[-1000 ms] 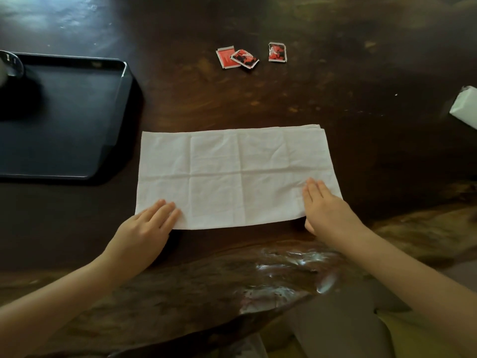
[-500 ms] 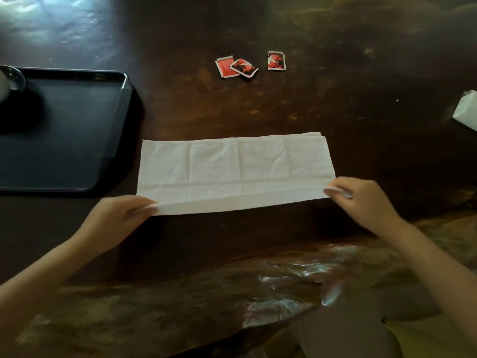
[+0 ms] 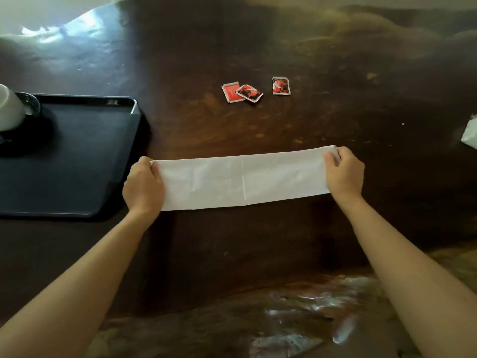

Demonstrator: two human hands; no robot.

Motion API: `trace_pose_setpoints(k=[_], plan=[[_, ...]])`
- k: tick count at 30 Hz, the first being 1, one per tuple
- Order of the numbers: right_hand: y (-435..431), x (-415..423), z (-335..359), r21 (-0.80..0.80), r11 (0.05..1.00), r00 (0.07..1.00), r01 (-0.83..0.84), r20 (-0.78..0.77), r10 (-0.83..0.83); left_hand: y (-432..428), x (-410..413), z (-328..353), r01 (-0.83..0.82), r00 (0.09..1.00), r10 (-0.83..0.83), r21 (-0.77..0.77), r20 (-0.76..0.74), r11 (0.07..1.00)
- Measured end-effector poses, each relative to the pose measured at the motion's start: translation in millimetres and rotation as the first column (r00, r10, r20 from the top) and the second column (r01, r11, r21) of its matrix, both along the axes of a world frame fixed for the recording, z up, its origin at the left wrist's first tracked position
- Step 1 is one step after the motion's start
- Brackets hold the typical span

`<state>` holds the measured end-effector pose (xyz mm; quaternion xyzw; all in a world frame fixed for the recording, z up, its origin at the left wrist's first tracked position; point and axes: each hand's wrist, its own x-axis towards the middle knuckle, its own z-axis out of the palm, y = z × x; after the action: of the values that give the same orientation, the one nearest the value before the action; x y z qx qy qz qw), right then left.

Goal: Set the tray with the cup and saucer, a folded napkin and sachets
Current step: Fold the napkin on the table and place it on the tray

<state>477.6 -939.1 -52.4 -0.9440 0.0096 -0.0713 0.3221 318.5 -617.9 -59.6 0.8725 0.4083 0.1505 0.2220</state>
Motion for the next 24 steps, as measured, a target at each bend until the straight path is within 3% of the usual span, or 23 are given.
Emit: trace_pose_setpoints(k=[6, 13, 15, 17, 18, 20, 22, 24], plan=[[5, 0, -26, -0.351, 0.934, 0.996, 0.065, 0.072, -0.042, -3, 11, -5, 0.065, 0.984, -0.035, 0.168, -0.175, 0.984], [10, -3, -22, -0.469, 0.879, 0.993, 0.089, 0.112, -0.041, -7, 13, 7, 0.027, 0.977, 0.0, 0.125, -0.212, 0.992], [19, -3, -10, -0.462, 0.882, 0.985, 0.091, 0.171, -0.011, -15, 9, 11, 0.071, 0.978, -0.021, 0.241, -0.205, 0.968], [49, -12, 0, -0.316, 0.937, 0.943, -0.151, 0.239, 0.233, -41, 11, 14, 0.202, 0.979, -0.176, 0.339, -0.107, 0.919], [70, -19, 2, -0.242, 0.904, 0.886, -0.354, 0.224, 0.407, -56, 16, 13, 0.304, 0.952, -0.295, 0.343, -0.08, 0.889], [113, -41, -3, -0.217, 0.721, 0.735, -0.659, 0.017, 0.677, -81, 30, 5, 0.463, 0.886, -0.449, 0.248, -0.115, 0.851], [139, -58, -18, -0.305, 0.601, 0.665, -0.738, -0.184, 0.724, -86, 37, -9, 0.464, 0.877, -0.433, 0.133, -0.206, 0.876], [144, -64, -34, -0.405, 0.573, 0.683, -0.712, -0.209, 0.7, -78, 33, -29, 0.417, 0.878, -0.366, 0.114, -0.309, 0.902]])
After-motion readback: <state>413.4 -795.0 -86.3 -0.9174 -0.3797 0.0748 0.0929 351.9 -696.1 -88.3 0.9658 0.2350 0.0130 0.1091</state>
